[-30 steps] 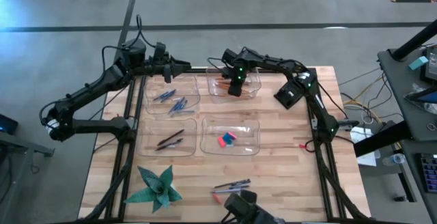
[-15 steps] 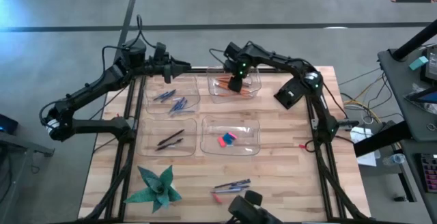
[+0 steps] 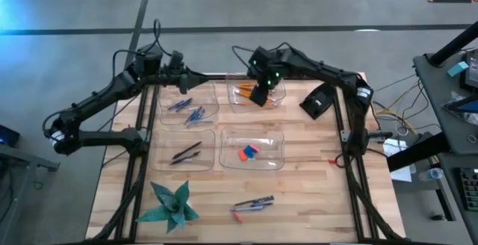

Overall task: Sort crayons/erasers/pens/pencils in bins
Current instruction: Put the white pen into the bottom left transparent bin

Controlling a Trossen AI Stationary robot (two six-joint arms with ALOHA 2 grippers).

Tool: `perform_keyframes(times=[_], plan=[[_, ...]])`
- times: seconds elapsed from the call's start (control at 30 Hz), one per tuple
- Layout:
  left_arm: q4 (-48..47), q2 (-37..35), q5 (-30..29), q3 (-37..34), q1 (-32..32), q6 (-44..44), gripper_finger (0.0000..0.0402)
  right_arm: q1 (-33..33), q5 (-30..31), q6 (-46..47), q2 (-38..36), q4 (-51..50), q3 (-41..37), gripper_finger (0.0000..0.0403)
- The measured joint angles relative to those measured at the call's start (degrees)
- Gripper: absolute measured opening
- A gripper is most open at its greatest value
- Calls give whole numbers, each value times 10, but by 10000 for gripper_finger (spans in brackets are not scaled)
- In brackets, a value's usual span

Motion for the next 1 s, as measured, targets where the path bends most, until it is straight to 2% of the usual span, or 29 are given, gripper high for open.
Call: perform_keyframes(times=[0.3,0.5,0.67,0.77,1.0], plan=[[-27,-21,33,0,0,58,133,154,1,33,-52,-44,-35,115],[-64,-31,36,0,0,84,133,281,0,119,-90,-41,-105,114],[-67,-31,54,0,0,84,133,392,7,145,-105,22,-167,109],[-80,-32,66,0,0,83,133,448,40,151,-104,72,-192,105],[-91,-59,70,0,-15,68,133,525,95,230,-103,200,-245,96]])
